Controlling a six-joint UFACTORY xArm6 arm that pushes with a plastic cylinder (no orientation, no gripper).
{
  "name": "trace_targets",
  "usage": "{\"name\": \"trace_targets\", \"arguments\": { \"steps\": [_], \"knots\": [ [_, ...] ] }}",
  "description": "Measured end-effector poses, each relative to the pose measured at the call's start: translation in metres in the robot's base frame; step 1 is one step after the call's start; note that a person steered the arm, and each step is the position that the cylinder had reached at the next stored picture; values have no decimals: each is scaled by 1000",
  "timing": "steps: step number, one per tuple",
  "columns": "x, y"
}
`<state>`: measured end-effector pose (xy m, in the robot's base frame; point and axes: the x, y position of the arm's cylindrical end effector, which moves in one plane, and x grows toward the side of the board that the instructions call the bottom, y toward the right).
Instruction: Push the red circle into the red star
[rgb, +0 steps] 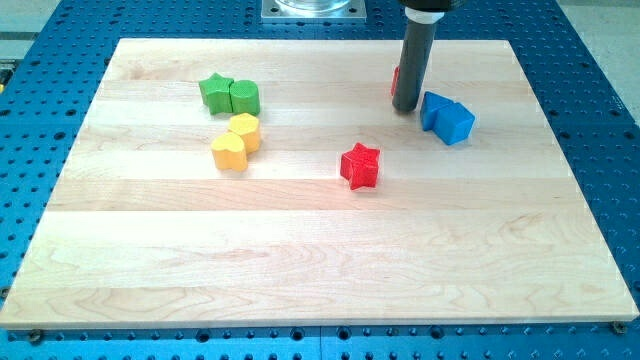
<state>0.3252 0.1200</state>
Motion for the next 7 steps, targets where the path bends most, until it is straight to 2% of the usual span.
{"name": "trace_targets", "arguments": {
  "steps": [1,2,3,4,5,6,7],
  "knots": [
    [-18,27],
    [-57,66],
    [-35,12],
    [-33,-4],
    [-67,-12],
    [-54,-54],
    [26,-63]
  ]
}}
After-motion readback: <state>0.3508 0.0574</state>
